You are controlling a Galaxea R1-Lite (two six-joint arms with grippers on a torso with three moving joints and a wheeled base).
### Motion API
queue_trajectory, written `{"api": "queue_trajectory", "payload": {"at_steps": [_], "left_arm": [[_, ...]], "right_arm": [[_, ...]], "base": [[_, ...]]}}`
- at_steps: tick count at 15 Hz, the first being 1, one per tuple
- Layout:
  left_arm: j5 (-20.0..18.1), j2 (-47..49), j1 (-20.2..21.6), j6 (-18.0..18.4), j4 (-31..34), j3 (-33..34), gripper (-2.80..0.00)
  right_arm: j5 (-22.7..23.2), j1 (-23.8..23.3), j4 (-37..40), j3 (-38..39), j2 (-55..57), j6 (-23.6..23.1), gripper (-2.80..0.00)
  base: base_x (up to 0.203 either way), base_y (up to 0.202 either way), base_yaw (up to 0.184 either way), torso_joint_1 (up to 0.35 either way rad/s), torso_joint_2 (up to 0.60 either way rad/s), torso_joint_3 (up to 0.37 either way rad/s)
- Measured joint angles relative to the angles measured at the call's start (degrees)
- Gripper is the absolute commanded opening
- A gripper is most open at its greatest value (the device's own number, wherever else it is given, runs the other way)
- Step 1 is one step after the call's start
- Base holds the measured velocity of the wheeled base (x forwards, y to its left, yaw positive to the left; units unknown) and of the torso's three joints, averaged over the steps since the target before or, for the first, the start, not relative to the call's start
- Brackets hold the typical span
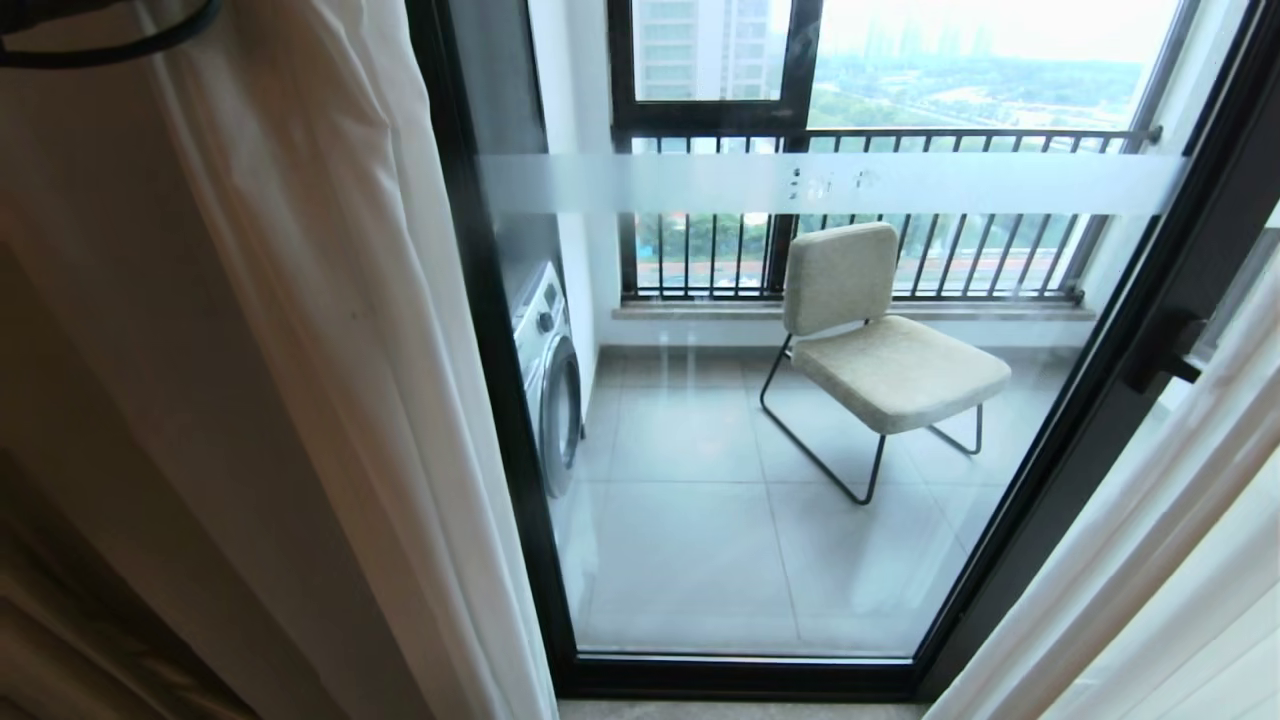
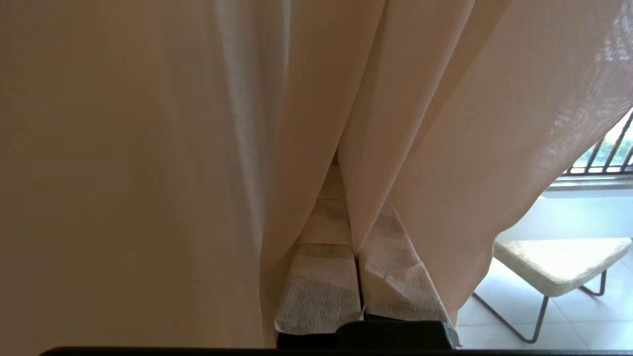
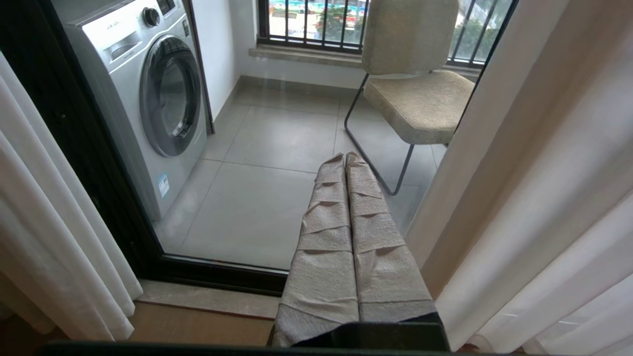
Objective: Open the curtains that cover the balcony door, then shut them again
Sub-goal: Pull the inner curtains open on both sides
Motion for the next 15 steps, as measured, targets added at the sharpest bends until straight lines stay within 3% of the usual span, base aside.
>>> {"api": "queue_trajectory", "payload": {"at_steps": [9,15], "left_arm": [[-0.39,-0.33,-0.17,-0.23,0.09,-0.13,-2.8],[-0.63,-0.06,5.63,-2.51,0.22,-0.24,-2.8]], "right_arm": [[0.0,0.0,0.0,0.0,0.0,-0.03,-2.8],[0.0,0.0,0.04,0.0,0.0,-0.03,-2.8]], "base": [[0.0,0.006,0.0,0.0,0.0,0.0],[0.0,0.0,0.0,0.0,0.0,0.0]]}}
